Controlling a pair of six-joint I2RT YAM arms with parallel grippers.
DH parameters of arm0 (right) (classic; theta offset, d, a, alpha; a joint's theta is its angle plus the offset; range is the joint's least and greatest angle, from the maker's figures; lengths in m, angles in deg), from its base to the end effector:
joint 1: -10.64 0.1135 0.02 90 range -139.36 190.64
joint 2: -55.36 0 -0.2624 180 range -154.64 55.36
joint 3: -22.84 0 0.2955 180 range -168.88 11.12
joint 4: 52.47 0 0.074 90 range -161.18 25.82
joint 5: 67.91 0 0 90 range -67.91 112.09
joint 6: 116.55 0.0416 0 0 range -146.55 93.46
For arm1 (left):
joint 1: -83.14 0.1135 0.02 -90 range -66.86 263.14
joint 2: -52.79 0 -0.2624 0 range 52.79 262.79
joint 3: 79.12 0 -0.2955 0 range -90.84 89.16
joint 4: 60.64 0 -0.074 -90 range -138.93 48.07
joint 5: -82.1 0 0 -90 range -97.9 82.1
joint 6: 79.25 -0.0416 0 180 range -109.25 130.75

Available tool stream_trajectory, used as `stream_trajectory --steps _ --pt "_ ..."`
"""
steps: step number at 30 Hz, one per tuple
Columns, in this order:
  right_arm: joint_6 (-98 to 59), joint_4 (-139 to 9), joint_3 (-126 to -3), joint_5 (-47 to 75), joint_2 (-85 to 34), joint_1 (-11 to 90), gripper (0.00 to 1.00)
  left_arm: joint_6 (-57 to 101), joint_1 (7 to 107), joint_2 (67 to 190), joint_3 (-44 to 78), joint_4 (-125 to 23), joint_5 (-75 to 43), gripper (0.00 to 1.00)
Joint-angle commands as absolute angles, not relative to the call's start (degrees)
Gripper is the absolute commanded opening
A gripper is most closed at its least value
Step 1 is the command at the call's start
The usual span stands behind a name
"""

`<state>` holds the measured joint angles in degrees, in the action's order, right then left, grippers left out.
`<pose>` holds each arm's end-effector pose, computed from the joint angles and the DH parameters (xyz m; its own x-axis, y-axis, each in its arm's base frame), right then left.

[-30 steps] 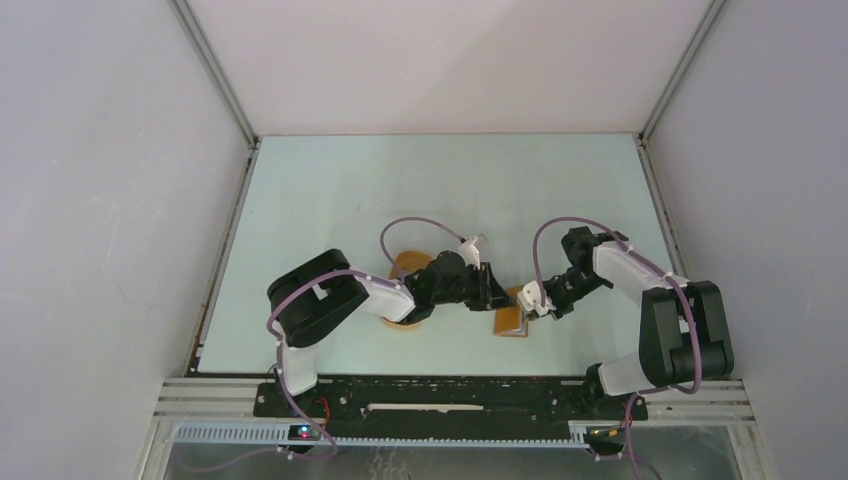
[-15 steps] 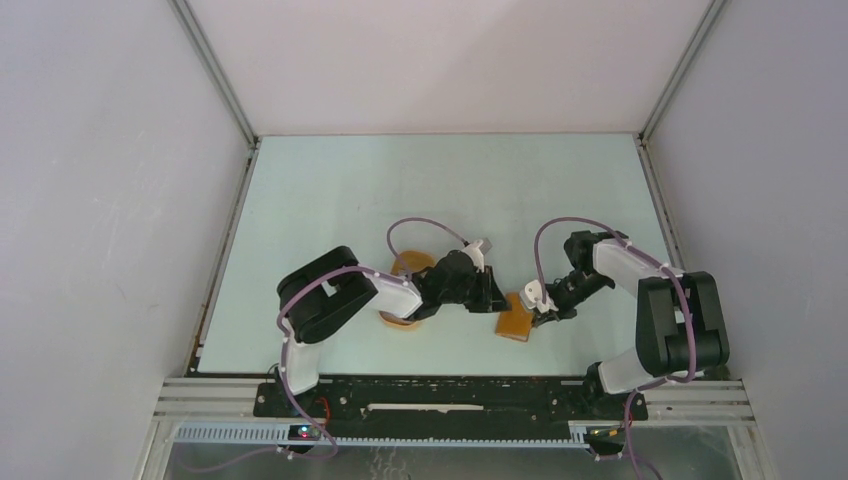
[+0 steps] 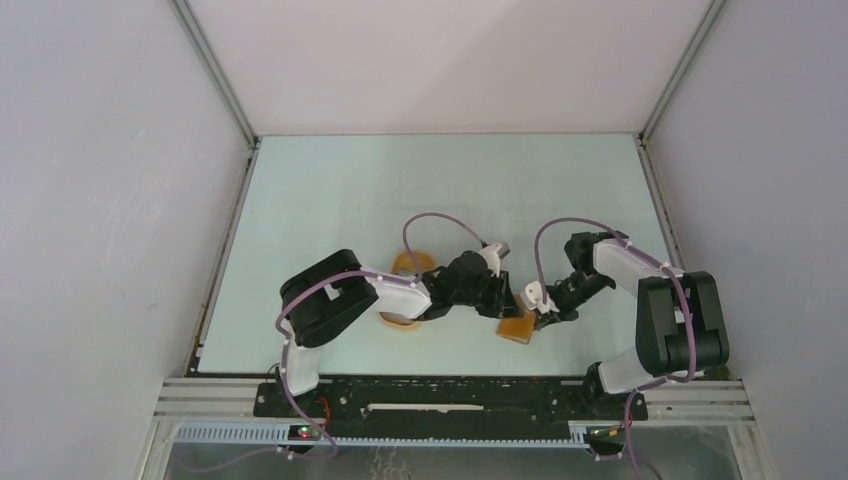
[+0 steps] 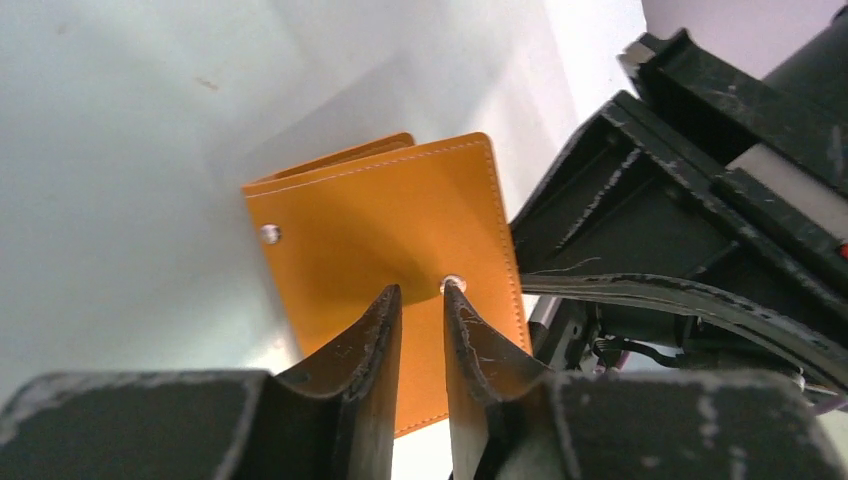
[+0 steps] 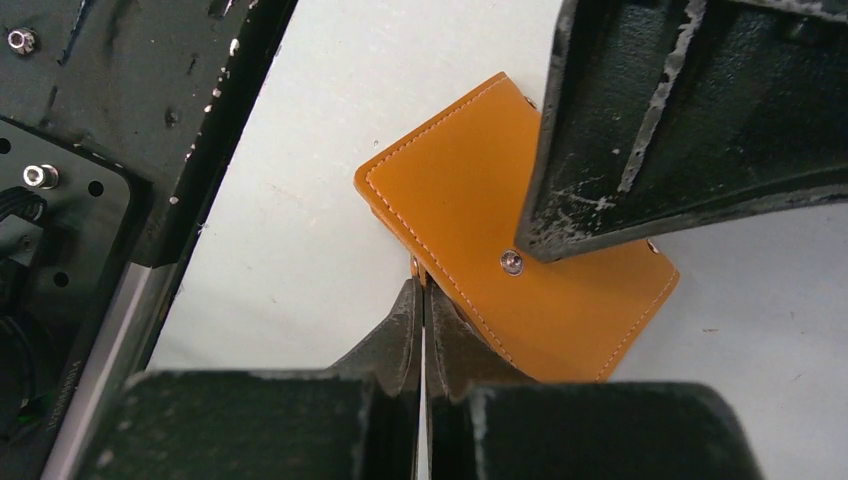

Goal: Put the credit cards into the card holder
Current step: Close the card holder at the center of the board.

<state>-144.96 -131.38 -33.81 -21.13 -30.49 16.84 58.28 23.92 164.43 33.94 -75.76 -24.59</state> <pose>0.2221 0.0528 0.1319 0.3327 -0.6086 -0.7204 -0.8943 -0.4459 -0.0363 0.2076 -0.3719 0.0934 -0.8719 0.0831 -0.4826 0.4556 0.4989 -0.7372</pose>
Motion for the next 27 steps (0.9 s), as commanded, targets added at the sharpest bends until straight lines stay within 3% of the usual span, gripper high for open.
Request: stream_trajectory --steps 1,12,20,23,27 --pt "-163.17 -132.57 -34.48 -21.85 -29.98 16.36 0.00 55.40 22.67 165.57 29.46 -72.75 -27.47 0.25" --pt "-163.94 -134.59 -35.37 -21.68 -31.52 15.11 0.00 54.52 22.54 173.38 26.33 -67.96 -30.49 0.09" --pt "-166.11 -136.15 -35.38 -21.93 -32.22 12.13 0.00 56.90 23.91 176.55 28.38 -69.98 -30.96 0.05" --pt "-168.83 -137.74 -35.37 -22.10 -32.99 9.83 0.04 57.55 24.32 176.30 29.90 -71.84 -31.01 0.04" --pt "-175.21 -141.38 -35.37 -23.40 -33.12 6.22 0.18 57.66 24.35 176.53 29.89 -72.27 -31.46 0.04"
